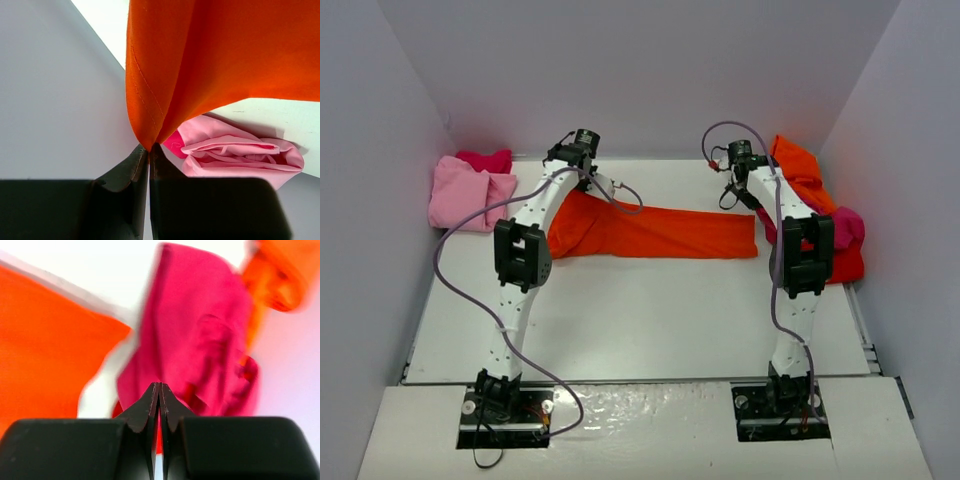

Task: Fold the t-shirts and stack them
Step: Fold the other side of the tshirt into a rectangle

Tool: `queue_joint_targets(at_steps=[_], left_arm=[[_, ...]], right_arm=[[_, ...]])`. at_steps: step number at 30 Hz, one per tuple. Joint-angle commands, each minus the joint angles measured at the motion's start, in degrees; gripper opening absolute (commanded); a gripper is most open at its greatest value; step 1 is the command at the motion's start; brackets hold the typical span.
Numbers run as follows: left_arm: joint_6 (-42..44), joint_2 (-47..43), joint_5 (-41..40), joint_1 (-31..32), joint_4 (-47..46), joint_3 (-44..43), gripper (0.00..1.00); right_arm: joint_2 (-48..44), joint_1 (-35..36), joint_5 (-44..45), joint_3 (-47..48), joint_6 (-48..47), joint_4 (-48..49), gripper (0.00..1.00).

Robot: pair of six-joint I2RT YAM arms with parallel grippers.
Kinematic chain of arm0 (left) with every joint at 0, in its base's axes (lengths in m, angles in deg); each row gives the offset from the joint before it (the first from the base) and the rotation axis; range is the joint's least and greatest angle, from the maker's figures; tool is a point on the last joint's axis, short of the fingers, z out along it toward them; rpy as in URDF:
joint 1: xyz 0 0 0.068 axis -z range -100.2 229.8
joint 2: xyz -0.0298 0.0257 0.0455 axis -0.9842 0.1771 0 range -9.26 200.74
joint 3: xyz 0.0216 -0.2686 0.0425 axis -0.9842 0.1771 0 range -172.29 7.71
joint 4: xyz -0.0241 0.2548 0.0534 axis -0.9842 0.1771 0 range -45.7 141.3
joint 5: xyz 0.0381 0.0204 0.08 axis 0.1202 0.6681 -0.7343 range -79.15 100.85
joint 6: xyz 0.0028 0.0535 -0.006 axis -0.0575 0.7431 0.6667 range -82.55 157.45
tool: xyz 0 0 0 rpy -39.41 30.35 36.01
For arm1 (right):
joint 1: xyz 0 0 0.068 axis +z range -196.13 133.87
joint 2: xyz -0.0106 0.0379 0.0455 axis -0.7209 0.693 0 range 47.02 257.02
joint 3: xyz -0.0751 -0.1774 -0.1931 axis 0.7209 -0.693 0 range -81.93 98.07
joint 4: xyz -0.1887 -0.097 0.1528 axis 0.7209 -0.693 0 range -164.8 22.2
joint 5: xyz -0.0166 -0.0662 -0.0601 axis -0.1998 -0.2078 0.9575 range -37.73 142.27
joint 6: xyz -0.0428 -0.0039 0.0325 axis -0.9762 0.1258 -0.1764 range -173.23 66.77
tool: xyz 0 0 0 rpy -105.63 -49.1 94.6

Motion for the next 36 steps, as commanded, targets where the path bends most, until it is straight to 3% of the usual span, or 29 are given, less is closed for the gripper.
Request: queue_joint_targets(at_steps=[1, 6, 17, 24, 29, 36], left_arm=[[-1.0, -4.4, -1.1, -0.3, -1.3, -3.4, 0.0], [-1.2, -4.5, -1.6, -0.3, -2.3, -2.1, 0.0], [-1.0, -4.6, -1.5, -0.3, -2.8, -2.0, 0.0], [3.2, -3.9, -2.1, -0.6, -6.6, -2.5, 0.0], [6.5, -2.4, -0.8, -0.8, -8.5, -8.8, 0.0], [11.7, -5.5, 1.1, -0.4, -15.6, -5.2, 0.0]], right_arm=[[-11.8, 2.0, -4.7, -2.2, 2.1, -1.2, 0.0], [-12.3, 4.0, -11.1, -7.3, 3.9, -3.8, 0.0], [-3.3, 7.1, -16.7, -12.5, 3.3, -6.3, 0.0], [1.6, 8.0, -17.0, -13.5, 2.5, -7.6, 0.0], [4.2, 8.1, -16.9, -14.1, 2.2, -7.7, 0.0], [6.7, 8.4, -16.1, -14.1, 1.8, -7.8, 0.0]])
